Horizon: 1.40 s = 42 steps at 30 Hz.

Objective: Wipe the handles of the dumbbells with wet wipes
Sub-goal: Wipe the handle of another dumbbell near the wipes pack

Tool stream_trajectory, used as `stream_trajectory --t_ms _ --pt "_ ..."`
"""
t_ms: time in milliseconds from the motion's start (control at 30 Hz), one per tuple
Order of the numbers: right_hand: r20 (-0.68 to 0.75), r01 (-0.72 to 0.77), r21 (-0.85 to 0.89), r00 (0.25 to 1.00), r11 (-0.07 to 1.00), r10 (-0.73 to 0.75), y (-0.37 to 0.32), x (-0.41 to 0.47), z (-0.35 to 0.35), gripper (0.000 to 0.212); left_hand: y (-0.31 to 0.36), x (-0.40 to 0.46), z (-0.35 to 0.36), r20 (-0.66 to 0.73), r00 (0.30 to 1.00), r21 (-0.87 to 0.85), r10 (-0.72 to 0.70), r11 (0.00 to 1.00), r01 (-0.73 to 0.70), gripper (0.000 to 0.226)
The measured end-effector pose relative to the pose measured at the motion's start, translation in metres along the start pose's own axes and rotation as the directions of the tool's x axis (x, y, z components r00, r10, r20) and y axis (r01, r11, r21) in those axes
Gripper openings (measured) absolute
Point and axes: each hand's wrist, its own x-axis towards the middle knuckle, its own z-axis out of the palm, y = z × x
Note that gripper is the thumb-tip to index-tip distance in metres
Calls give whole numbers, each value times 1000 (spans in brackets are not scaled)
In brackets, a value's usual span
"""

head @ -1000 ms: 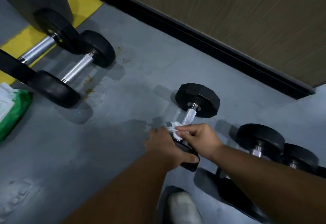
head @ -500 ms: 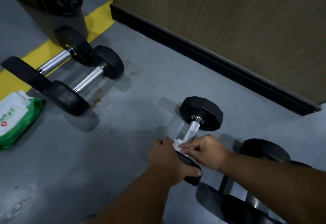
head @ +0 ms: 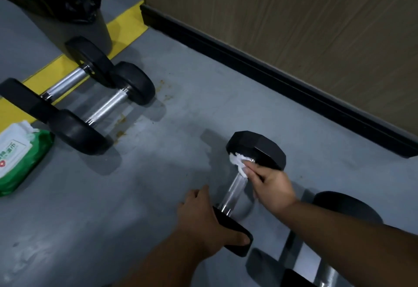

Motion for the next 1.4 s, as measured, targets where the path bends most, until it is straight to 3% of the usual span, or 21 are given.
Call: stream_trajectory --t_ms 67,167,233,300,367,400,467,533,567,633,700,733,800,867,900,967,1067,1133,1267,1333,1400 --pt "90 32 21 995 999 -34 1 -15 4 22 0 0 0 -4 1000 -8 -1 1000 1 139" --pt "478 173 -99 872 980 -106 -2 -47 11 25 -1 1 0 -17 1000 -18 3 1000 -4 135" --pt "389 282 -108 894 953 -220 4 -36 10 23 -2 2 1 -22 1000 -14 8 1000 -8 134" --pt "111 96 -13 989 995 -94 4 -12 5 17 -3 3 1 -18 1000 -32 -2 999 1 139" --pt "-40 -60 118 997 991 65 0 0 6 17 -3 3 2 -11 1000 -47 -26 999 25 150" --pt "-3 -79 154 997 985 80 -1 -4 10 18 -4 2 3 -16 999 -48 -31 998 30 153" --pt "241 -35 47 970 998 23 -5 -26 15 22 -3 2 4 -27 999 -44 -33 999 32 156" --pt "493 192 -152 865 970 -94 1 -40 18 26 -3 1 4 -33 999 -48 -30 998 28 156" --pt "512 255 -180 849 950 -131 5 -35 17 26 -2 0 4 -32 999 -52 -26 998 24 156" --pt "341 131 -174 938 976 -65 2 -12 10 21 -2 1 3 -27 999 -63 -21 998 20 151" --pt "55 -71 52 996 996 68 0 2 10 20 -2 1 3 -18 999 -58 -30 998 29 147" --pt "7 -96 148 995 984 97 0 -1 13 21 -2 0 3 -15 999 -56 -33 998 32 146" --pt "167 -53 105 985 993 35 -2 -23 19 23 -3 0 4 -13 999 -49 -30 998 29 146" --pt "432 88 -99 901 991 -37 -1 -41 23 22 -4 1 5 -12 999 -48 -33 998 33 149" --pt "454 151 -141 888 979 -71 3 -38 21 20 -4 2 5 -12 999 -49 -31 998 31 151" --pt "295 138 -108 950 984 -101 2 -17 14 15 -5 3 5 -20 999 -48 -29 998 28 151" --pt "-17 -15 102 1000 995 17 3 -1 5 20 -6 3 6 -29 999 -53 -32 998 31 146" --pt "13 -28 114 1000 993 27 5 -16 10 23 -6 1 5 -34 999 -60 -27 998 25 146" --pt "278 171 -160 953 972 -122 13 -43 22 20 -4 0 6 -72 997 -80 16 997 -21 123" --pt "229 58 -33 972 998 -49 2 -25 17 14 -5 0 7 -83 997 -59 10 998 -15 127" --pt "28 -18 91 999 996 16 0 -5 8 14 -5 0 9 -82 997 -45 -13 999 9 144"
